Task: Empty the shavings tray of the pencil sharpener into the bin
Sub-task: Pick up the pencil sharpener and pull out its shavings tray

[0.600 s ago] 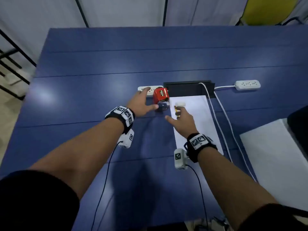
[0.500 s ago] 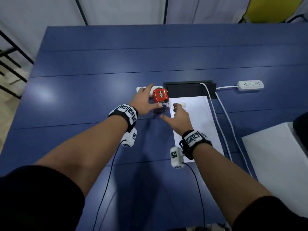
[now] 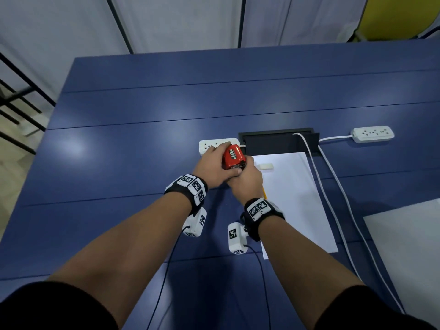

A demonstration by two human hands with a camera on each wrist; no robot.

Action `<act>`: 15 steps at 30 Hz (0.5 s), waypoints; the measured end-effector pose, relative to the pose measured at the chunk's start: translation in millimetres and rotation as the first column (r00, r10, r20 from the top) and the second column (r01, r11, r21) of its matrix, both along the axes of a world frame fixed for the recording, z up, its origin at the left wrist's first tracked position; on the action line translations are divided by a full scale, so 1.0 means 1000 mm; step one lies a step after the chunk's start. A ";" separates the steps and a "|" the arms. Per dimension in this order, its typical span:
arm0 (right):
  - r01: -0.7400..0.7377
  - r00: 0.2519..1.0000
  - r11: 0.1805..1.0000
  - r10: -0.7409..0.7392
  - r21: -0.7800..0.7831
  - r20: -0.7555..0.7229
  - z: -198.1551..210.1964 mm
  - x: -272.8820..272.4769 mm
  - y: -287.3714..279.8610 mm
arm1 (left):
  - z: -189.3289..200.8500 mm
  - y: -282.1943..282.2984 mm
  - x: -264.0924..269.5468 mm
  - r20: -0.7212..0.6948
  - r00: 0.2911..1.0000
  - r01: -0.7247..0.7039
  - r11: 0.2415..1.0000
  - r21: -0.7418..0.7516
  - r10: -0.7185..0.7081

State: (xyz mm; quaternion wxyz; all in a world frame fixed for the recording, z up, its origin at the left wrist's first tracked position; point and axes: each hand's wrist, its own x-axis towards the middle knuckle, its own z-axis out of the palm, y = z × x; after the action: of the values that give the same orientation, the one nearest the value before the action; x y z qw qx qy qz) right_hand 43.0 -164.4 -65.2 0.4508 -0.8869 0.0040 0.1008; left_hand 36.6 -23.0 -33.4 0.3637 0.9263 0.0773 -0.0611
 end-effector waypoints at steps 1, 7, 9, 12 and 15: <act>-0.011 1.000 1.000 0.011 0.004 -0.001 0.002 -0.003 -0.001 | 0.001 0.003 -0.004 -0.004 1.000 0.005 1.000 -0.014 -0.005; -0.122 0.992 0.991 0.121 0.055 0.022 0.020 -0.037 -0.010 | 0.019 0.037 -0.063 0.051 0.998 0.044 0.989 -0.140 -0.037; -0.212 0.977 0.975 0.212 0.062 0.013 0.030 -0.052 -0.011 | 0.025 0.058 -0.094 0.082 0.996 0.038 0.993 -0.115 -0.029; -0.361 0.930 0.928 0.365 0.090 -0.034 0.044 -0.081 -0.007 | 0.033 0.091 -0.145 0.048 0.998 0.040 0.998 -0.039 -0.038; -0.477 0.874 0.871 0.485 0.119 -0.038 0.057 -0.117 0.003 | 0.039 0.112 -0.195 -0.014 0.998 0.067 0.994 -0.084 -0.068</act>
State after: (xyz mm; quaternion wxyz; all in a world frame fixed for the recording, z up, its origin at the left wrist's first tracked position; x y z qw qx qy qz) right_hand -74.5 -161.2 -7.9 0.4576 -0.8309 -0.2072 0.2394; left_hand -158.7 88.7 5.4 0.3990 0.9119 0.0465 -0.0844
